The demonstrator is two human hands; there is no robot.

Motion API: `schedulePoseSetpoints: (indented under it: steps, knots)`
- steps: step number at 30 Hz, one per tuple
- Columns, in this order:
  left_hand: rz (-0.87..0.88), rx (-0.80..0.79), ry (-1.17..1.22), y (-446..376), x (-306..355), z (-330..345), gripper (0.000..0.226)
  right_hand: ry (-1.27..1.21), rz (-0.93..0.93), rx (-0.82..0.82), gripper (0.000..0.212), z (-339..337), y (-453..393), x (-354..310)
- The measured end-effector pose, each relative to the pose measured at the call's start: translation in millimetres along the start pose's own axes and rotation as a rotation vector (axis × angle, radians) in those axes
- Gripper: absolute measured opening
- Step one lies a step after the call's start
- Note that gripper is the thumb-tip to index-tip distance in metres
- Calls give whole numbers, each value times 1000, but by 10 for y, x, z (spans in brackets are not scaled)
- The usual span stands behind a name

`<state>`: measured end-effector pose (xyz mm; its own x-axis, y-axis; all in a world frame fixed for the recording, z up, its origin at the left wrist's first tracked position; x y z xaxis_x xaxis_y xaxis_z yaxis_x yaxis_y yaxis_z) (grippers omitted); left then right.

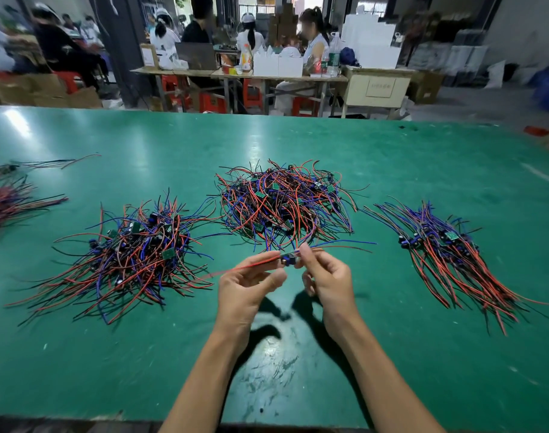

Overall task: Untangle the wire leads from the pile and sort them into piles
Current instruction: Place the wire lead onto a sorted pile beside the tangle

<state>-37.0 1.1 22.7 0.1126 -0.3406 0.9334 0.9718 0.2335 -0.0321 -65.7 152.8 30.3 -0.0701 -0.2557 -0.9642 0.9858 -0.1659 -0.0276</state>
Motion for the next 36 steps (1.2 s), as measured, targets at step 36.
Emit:
schedulePoseSetpoints:
  steps: [36]
  knots:
    - [-125, -154, -324, 40, -148, 200, 21, 247, -56, -16, 34, -32, -27, 86]
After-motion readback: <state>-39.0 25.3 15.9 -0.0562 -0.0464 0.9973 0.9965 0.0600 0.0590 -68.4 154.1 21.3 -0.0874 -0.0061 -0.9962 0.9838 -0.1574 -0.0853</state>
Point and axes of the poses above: each hand's wrist, its own y-axis away from the middle knuckle, its own z-axis out of the palm, x = y × z, the point moved 6 cm from there along -y, towards the middle knuckle, and after that the axes turned 5 degrees about x, right-handed, at the moved point
